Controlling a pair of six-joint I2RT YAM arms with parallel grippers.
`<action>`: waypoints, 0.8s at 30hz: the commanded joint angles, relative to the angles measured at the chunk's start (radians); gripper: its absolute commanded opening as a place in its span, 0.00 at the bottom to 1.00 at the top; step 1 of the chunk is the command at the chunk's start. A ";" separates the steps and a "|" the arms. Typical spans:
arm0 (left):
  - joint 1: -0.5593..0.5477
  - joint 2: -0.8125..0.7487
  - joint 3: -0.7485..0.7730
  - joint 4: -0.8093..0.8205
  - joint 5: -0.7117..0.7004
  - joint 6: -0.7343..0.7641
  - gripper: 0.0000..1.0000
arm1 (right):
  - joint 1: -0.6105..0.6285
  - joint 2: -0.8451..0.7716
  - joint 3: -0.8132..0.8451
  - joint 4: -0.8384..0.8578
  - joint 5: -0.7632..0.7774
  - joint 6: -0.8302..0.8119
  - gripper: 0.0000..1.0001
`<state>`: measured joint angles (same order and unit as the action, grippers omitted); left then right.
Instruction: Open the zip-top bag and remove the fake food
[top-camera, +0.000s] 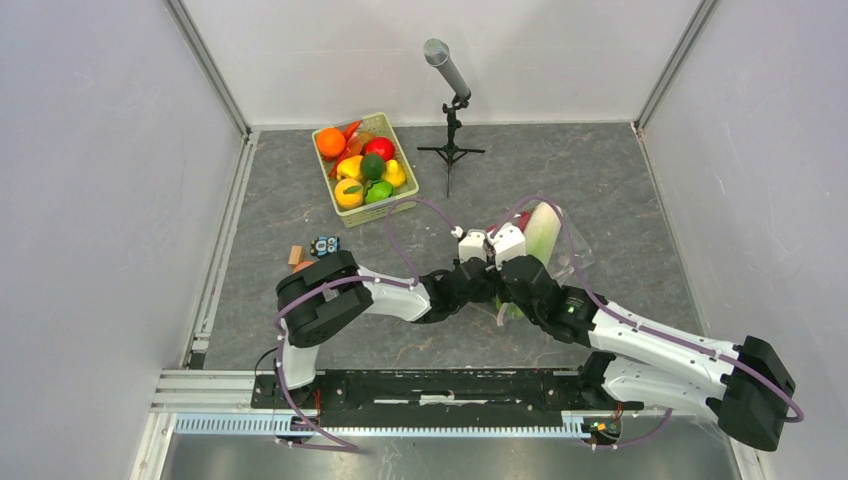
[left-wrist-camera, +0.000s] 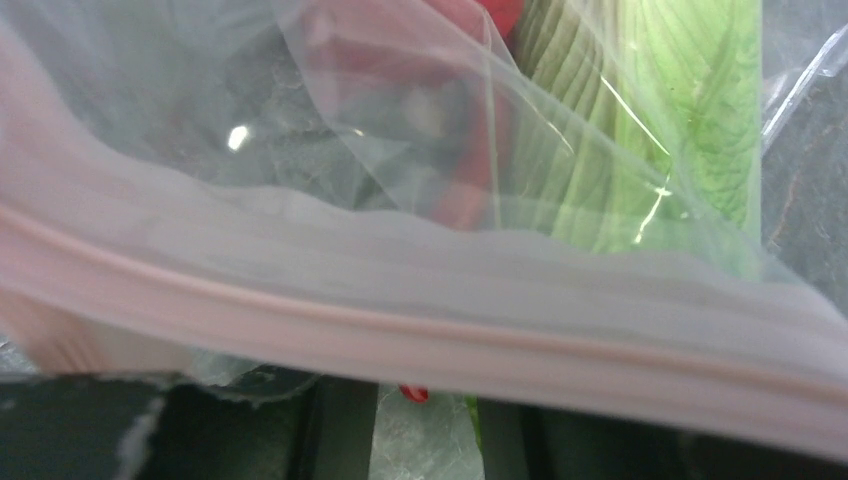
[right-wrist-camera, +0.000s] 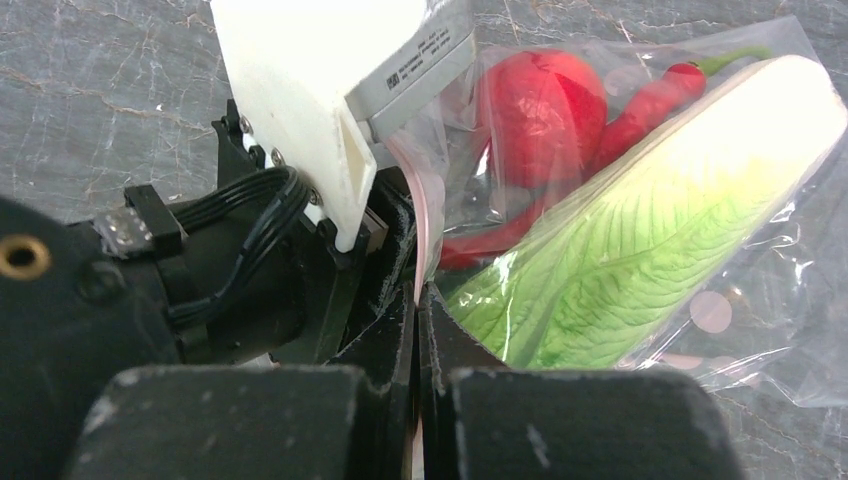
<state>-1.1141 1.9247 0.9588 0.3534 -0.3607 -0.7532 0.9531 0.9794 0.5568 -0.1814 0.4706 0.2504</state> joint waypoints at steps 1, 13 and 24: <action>-0.033 0.080 0.010 -0.169 -0.110 -0.015 0.39 | 0.002 -0.006 -0.009 0.032 -0.033 0.025 0.00; -0.067 0.049 -0.018 -0.257 -0.208 0.032 0.07 | 0.003 -0.027 -0.027 0.024 0.017 0.044 0.00; -0.070 -0.228 0.021 -0.471 -0.050 0.069 0.02 | 0.002 -0.004 -0.035 -0.009 0.183 0.060 0.00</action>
<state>-1.1805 1.7885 0.9421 0.0658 -0.4801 -0.7235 0.9554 0.9607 0.5278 -0.1890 0.5655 0.2924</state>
